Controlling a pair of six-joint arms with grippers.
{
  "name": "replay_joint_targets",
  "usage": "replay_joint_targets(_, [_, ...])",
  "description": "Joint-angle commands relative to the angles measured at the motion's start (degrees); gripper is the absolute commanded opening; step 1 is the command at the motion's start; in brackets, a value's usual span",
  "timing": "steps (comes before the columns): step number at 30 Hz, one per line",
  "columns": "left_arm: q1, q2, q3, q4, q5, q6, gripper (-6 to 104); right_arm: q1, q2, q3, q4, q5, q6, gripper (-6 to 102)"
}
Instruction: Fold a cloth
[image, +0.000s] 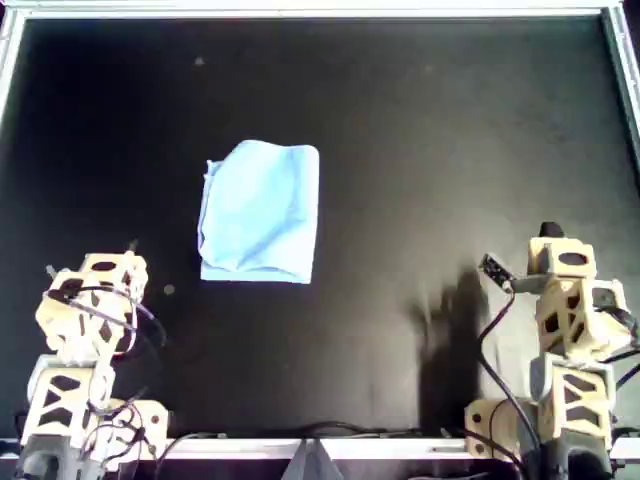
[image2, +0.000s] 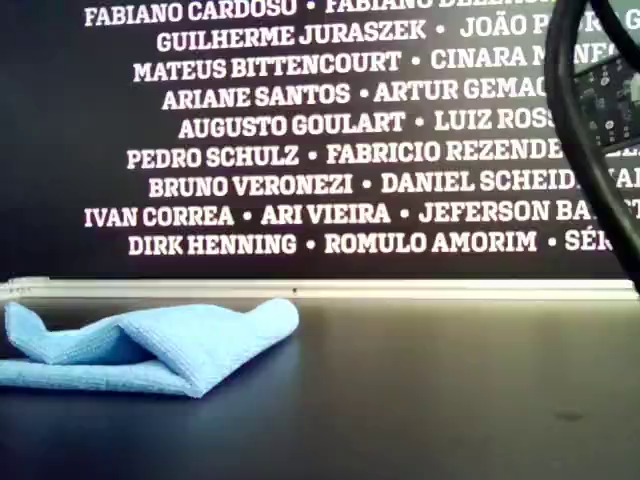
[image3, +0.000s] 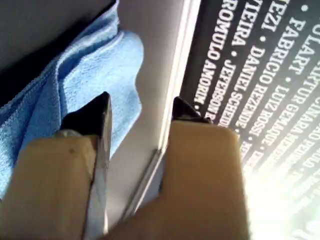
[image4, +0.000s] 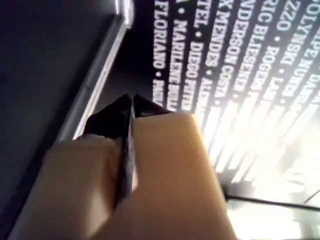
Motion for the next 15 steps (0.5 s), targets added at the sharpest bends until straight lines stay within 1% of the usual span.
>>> replay_joint_targets(1, [1.32,1.14,-0.70,-0.35,0.00,-0.18,42,0.70,2.20,0.79,-1.14,0.00,0.18,-2])
replay_joint_targets(2, [1.32,1.49,-0.70,-0.35,0.00,-0.18,42,0.70,2.90,0.79,-1.14,0.09,-0.18,-2])
replay_joint_targets(3, [1.32,1.85,-0.70,-0.35,0.00,-0.18,42,0.79,3.87,0.79,-1.14,-0.70,0.00,-2])
replay_joint_targets(5, [1.32,3.52,-0.70,-0.35,0.00,-0.18,42,0.88,7.29,0.79,-1.14,-0.35,-0.18,-2])
replay_joint_targets(6, [1.32,4.75,-0.70,-0.35,0.00,-0.18,42,0.88,9.32,0.79,-1.14,-0.70,-0.18,-2])
replay_joint_targets(11, [1.32,6.59,-0.70,-0.35,0.00,-0.18,42,1.49,17.31,0.79,-1.14,-0.70,-0.18,-2])
replay_joint_targets(14, [1.32,6.06,-0.70,-0.18,0.00,-0.18,42,6.94,17.67,0.79,0.88,0.09,-0.18,-2])
replay_joint_targets(15, [1.32,6.06,-0.70,0.35,0.09,-0.18,42,8.88,18.02,0.79,2.64,-0.18,-0.18,-2])
